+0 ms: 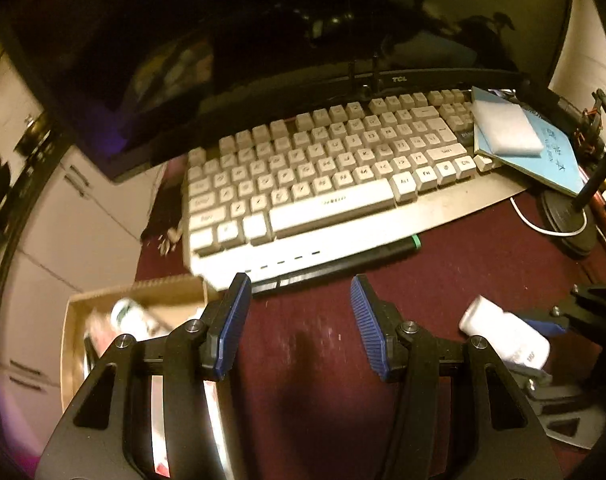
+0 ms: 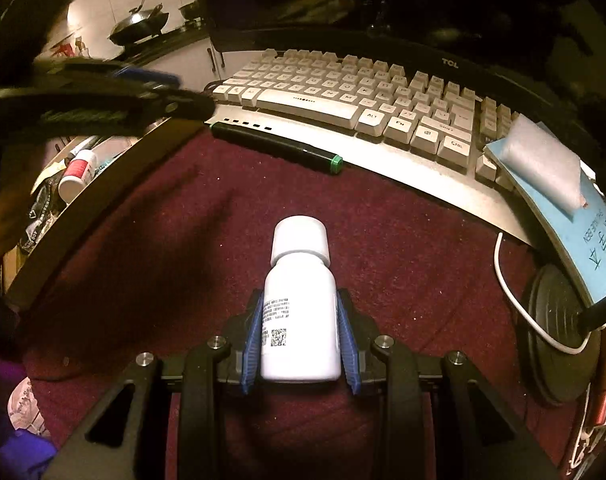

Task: Organize objects
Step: 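Move the left tool over the black green-capped marker, then grasp the black marker with the left tool and lift it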

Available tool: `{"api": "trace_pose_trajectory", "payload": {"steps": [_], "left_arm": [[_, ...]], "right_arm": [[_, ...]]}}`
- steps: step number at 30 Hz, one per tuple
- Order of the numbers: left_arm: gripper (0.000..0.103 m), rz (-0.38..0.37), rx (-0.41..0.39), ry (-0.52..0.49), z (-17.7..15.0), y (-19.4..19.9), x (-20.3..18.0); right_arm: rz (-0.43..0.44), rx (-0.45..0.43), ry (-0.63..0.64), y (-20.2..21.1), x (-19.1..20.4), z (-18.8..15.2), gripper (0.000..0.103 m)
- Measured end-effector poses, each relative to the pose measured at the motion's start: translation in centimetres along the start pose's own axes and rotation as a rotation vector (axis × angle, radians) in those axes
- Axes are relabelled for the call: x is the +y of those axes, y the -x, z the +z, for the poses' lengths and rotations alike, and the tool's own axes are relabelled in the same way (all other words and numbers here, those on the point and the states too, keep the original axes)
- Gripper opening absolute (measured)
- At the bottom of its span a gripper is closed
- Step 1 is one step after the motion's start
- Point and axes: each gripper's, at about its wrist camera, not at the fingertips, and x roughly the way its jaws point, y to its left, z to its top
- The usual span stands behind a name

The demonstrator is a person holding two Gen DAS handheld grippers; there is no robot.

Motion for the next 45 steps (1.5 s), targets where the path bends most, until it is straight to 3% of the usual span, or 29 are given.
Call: {"api": "trace_pose_trajectory", "payload": {"steps": [4, 10, 13, 19, 23, 27, 30, 33, 35, 38, 41, 45], "left_arm": [[0.052, -0.018, 0.027, -0.014, 0.6, -1.5, 0.3], [0.052, -0.108, 0.060, -0.020, 1.0, -3.1, 1.0], [0.052, -0.092, 0.066, -0.044, 0.9, -3.5, 1.0], [0.052, -0.127, 0.084, -0.071, 1.5, -4.7, 0.3], [0.052, -0.121, 0.076, -0.125, 1.9, -4.8, -0.2], [0.052, -0.175, 0.140, -0.202, 1.5, -5.9, -1.4], [0.063, -0.169, 0.151, -0.239, 1.3, -6.7, -2.1], [0.064, -0.181, 0.158, -0.226, 1.2, -6.6, -2.4], [0.064, -0.217, 0.167, -0.216, 1.0, -6.0, -2.4], [0.064, -0.320, 0.248, -0.200, 0.2, -5.7, -2.8], [0.064, -0.238, 0.190, -0.208, 0.7, -5.6, -3.0], [0.064, -0.282, 0.125, -0.187, 2.0, -5.0, -2.7]], "right_arm": [[0.013, -0.005, -0.016, 0.2, -0.5, -0.3, 0.034], [0.021, 0.000, -0.033, 0.5, -0.9, -0.3, 0.034], [0.005, 0.003, -0.047, 0.9, -1.4, -0.7, 0.034], [0.001, -0.005, -0.084, 1.5, -2.5, -1.2, 0.034], [0.007, -0.008, -0.084, 1.5, -2.6, -1.3, 0.034], [0.019, -0.013, -0.090, 1.4, -2.9, -1.3, 0.034], [0.021, -0.015, -0.091, 1.4, -2.9, -1.3, 0.034], [0.028, -0.016, -0.095, 1.5, -3.1, -1.3, 0.034], [0.035, -0.016, -0.106, 1.5, -3.3, -1.3, 0.034], [0.036, -0.017, -0.110, 1.6, -3.4, -1.3, 0.034], [0.030, -0.019, -0.107, 1.5, -3.2, -1.3, 0.034], [0.032, -0.020, -0.110, 1.5, -3.2, -1.3, 0.034]]}}
